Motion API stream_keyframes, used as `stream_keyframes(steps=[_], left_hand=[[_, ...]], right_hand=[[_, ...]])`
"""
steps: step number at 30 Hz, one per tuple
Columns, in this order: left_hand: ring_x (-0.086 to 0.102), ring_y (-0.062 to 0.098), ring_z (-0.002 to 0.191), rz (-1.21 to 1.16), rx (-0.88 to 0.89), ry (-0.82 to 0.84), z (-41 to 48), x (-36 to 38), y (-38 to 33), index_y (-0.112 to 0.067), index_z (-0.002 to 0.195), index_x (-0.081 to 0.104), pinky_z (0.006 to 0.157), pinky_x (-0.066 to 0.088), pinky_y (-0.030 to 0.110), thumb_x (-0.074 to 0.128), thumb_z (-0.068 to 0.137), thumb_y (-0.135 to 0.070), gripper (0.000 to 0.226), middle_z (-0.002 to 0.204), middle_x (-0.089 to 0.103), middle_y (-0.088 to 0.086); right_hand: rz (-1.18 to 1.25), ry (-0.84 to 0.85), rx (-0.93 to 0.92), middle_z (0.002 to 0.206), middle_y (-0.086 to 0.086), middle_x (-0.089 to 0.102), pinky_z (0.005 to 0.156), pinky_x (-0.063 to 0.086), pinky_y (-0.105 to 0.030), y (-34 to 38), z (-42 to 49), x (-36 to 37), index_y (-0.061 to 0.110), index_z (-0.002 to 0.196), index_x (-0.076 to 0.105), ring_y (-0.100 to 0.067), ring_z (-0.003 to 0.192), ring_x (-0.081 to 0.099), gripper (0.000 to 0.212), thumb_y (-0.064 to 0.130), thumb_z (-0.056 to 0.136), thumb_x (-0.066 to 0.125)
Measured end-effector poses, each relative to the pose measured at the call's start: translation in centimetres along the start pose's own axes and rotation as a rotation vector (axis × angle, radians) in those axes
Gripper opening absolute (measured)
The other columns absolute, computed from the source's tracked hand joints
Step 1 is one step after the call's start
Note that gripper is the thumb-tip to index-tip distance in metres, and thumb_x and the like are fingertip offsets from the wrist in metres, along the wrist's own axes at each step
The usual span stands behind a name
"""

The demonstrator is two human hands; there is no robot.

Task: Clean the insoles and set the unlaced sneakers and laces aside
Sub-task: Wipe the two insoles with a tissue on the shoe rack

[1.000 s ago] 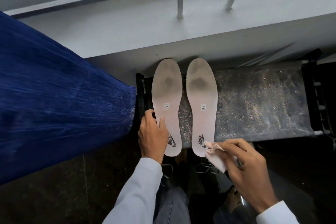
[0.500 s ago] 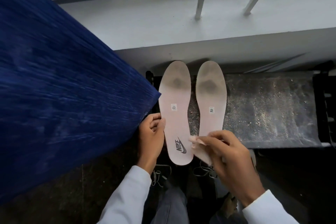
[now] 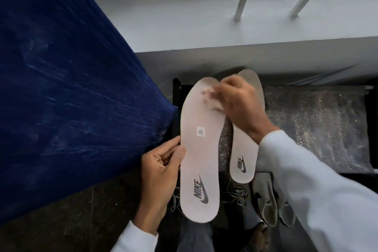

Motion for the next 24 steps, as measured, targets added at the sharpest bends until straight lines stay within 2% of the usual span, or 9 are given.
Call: stream_keyframes(steps=[3,6,8,11,13,15,19,21,24], left_hand=[[0.074,0.007,0.091,-0.008,0.007,0.002,-0.4,0.0,-0.2,-0.024,0.109,0.070,0.077,0.060,0.022,0.063,0.090,-0.001,0.030,0.097,0.077,-0.010],[0.073,0.004,0.092,-0.012,0.015,-0.010,-0.2,-0.2,-0.3,-0.025,0.109,0.070,0.078,0.058,0.019,0.062,0.091,-0.001,0.031,0.095,0.077,-0.014],[0.072,0.001,0.092,-0.026,0.008,-0.027,0.0,-0.3,-0.3,-0.027,0.109,0.069,0.076,0.056,0.015,0.061,0.091,0.000,0.034,0.092,0.077,-0.018],[0.072,0.004,0.092,-0.043,0.015,-0.036,0.0,-0.2,-0.7,-0.023,0.108,0.072,0.080,0.057,0.017,0.061,0.090,0.003,0.033,0.096,0.078,-0.010],[0.073,0.007,0.095,-0.070,0.019,-0.040,-0.1,-0.2,-0.8,-0.022,0.105,0.073,0.084,0.057,0.021,0.061,0.089,0.002,0.032,0.101,0.078,-0.005],[0.072,0.010,0.100,-0.089,0.016,-0.056,-0.3,-0.3,-0.7,-0.026,0.104,0.073,0.087,0.057,0.026,0.063,0.089,0.000,0.031,0.102,0.077,-0.005],[0.071,0.010,0.103,-0.123,-0.008,-0.077,-0.6,-0.8,-0.1,-0.028,0.103,0.073,0.088,0.057,0.027,0.063,0.089,0.003,0.035,0.106,0.076,-0.005],[0.071,0.008,0.102,-0.107,-0.009,-0.060,-0.9,-0.9,0.0,-0.028,0.103,0.073,0.088,0.056,0.024,0.063,0.089,0.002,0.035,0.105,0.077,-0.006],[0.072,0.008,0.099,-0.080,-0.020,-0.037,-1.1,-0.9,0.3,-0.027,0.105,0.072,0.084,0.057,0.022,0.063,0.088,0.002,0.035,0.102,0.077,-0.005]], right_hand=[[0.048,-0.222,0.139,0.094,-0.016,0.060,0.077,0.054,-0.026,-2.0,2.2,-2.9,0.019,0.091,0.075,-0.023,0.087,0.067,0.012,0.009,0.089,0.069],[0.094,-0.417,0.113,0.088,-0.009,0.062,0.075,0.038,-0.003,1.6,1.3,-7.2,0.005,0.094,0.076,0.002,0.079,0.056,0.009,0.009,0.087,0.072],[0.142,-0.303,0.005,0.090,-0.010,0.063,0.074,0.037,-0.004,5.4,-0.6,-7.0,0.002,0.095,0.075,0.003,0.080,0.053,0.010,0.002,0.086,0.069],[0.186,0.121,-0.229,0.103,-0.012,0.062,0.075,0.048,-0.022,10.4,-4.5,-2.4,0.005,0.109,0.072,-0.018,0.091,0.058,0.028,-0.003,0.081,0.071],[0.132,0.279,-0.333,0.107,-0.012,0.060,0.075,0.050,-0.030,10.7,-5.5,0.4,0.005,0.115,0.069,-0.023,0.098,0.056,0.040,-0.005,0.077,0.074],[0.052,0.276,-0.366,0.107,-0.013,0.061,0.074,0.050,-0.032,9.5,-4.4,1.8,0.005,0.116,0.068,-0.024,0.098,0.055,0.040,-0.003,0.077,0.076],[-0.021,0.162,-0.331,0.098,-0.017,0.061,0.072,0.047,-0.032,6.1,0.5,2.1,0.004,0.106,0.071,-0.028,0.090,0.057,0.019,0.012,0.090,0.064],[-0.072,0.150,-0.233,0.093,-0.017,0.060,0.071,0.043,-0.029,3.4,3.2,2.1,0.005,0.100,0.073,-0.031,0.087,0.058,0.025,0.024,0.092,0.058],[-0.155,0.088,-0.085,0.086,-0.015,0.057,0.068,0.042,-0.025,-0.2,5.7,1.1,0.004,0.089,0.074,-0.032,0.080,0.060,0.025,0.027,0.093,0.063]])
Point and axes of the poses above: each hand's wrist, its own z-axis towards the middle knuckle, its own x-axis out of the palm, y = z × x, the point moved 10 cm from there along z, towards the middle knuckle
